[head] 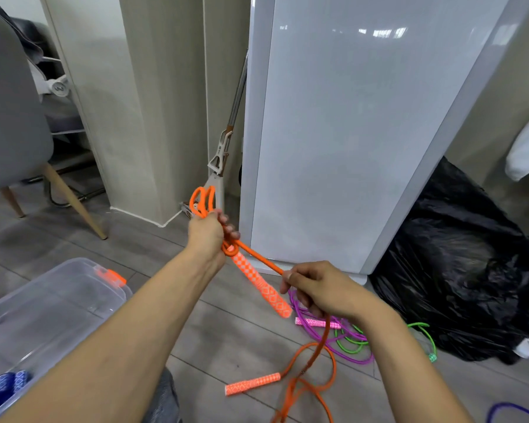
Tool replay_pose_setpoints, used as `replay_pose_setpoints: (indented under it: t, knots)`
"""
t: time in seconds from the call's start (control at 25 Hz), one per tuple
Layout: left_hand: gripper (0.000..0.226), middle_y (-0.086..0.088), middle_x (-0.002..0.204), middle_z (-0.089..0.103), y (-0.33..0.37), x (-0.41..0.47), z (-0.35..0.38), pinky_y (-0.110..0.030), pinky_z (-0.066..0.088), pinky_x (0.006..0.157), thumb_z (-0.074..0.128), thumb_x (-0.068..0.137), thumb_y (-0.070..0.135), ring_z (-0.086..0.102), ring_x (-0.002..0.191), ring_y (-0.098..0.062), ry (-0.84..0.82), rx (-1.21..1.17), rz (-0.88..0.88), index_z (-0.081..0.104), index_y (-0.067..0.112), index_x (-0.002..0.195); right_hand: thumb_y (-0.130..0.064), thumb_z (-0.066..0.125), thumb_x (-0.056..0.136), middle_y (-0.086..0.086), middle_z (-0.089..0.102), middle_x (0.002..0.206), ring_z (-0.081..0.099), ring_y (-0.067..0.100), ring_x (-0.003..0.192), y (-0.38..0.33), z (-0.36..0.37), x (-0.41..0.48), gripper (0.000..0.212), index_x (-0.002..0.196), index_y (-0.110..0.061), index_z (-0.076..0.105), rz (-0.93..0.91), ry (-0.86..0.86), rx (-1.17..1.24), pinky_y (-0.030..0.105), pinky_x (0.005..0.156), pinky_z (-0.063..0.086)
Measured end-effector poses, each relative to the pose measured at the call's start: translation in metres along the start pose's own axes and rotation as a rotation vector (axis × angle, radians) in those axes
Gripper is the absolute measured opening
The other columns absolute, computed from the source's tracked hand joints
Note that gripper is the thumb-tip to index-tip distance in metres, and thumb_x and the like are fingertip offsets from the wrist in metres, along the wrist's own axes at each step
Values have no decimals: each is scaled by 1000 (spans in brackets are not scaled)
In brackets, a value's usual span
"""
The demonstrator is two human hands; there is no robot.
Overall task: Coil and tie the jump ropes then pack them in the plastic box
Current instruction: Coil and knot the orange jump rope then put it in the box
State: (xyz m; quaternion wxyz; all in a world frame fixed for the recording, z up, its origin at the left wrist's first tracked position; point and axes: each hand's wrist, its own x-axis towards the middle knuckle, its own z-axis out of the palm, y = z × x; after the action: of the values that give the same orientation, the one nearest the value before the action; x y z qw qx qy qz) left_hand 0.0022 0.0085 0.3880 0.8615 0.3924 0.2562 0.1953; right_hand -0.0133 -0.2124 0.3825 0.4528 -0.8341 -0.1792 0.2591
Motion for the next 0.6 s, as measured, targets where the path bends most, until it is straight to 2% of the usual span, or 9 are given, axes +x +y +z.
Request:
replay_pose_setpoints:
  t: [0.12,0.24,0.32,0.4,0.48,0.56,0.6]
  knots:
    - [24,0,63,39,5,6,-5,-13,28,34,32,105,8,31,30,-4,44,131,123,42,16,85,-30,56,101,0,49,55,42,14,44,8,-15,-5,32,80,-12,73,88,6,-120,23,45,33]
    - [19,0,70,47,2,5,-6,-16,30,36,34,105,14,34,32,-4,19,390,215,45,18,91,-34,61,97,-8,44,46,38,7,43,8,-22,-5,33,68,-20,68,43,298,-329,16,45,28]
    - [15,-2,74,56,-3,-4,-3,-18,31,39,35,105,14,38,37,-8,-103,464,183,47,16,96,-36,60,97,-6,44,49,38,8,46,4,-20,-2,32,69,-21,67,-62,486,-296,17,46,27]
    - [14,-6,83,69,-7,-17,2,-24,39,44,36,106,14,52,50,-15,-272,506,122,48,13,101,-35,59,98,-9,46,49,38,7,48,-1,-16,0,30,73,-21,68,-157,541,-178,19,48,28]
    - [15,-7,96,76,-10,-27,4,-30,49,54,36,107,18,69,73,-22,-426,591,84,50,13,105,-34,57,100,-16,48,46,39,5,45,-6,-12,0,28,79,-21,70,-187,532,-118,17,47,29]
    - [15,-3,103,77,-16,-33,5,-31,52,60,37,108,20,72,94,-23,-542,695,86,51,15,106,-30,54,102,-24,51,47,45,0,46,-9,-8,-1,26,84,-20,70,-192,484,-111,14,48,34]
    - [15,-1,103,76,-20,-36,6,-31,52,60,38,107,20,71,97,-21,-581,740,95,51,16,104,-28,53,103,-27,52,48,48,-3,47,-10,-5,-1,25,86,-19,71,-200,454,-118,13,50,36]
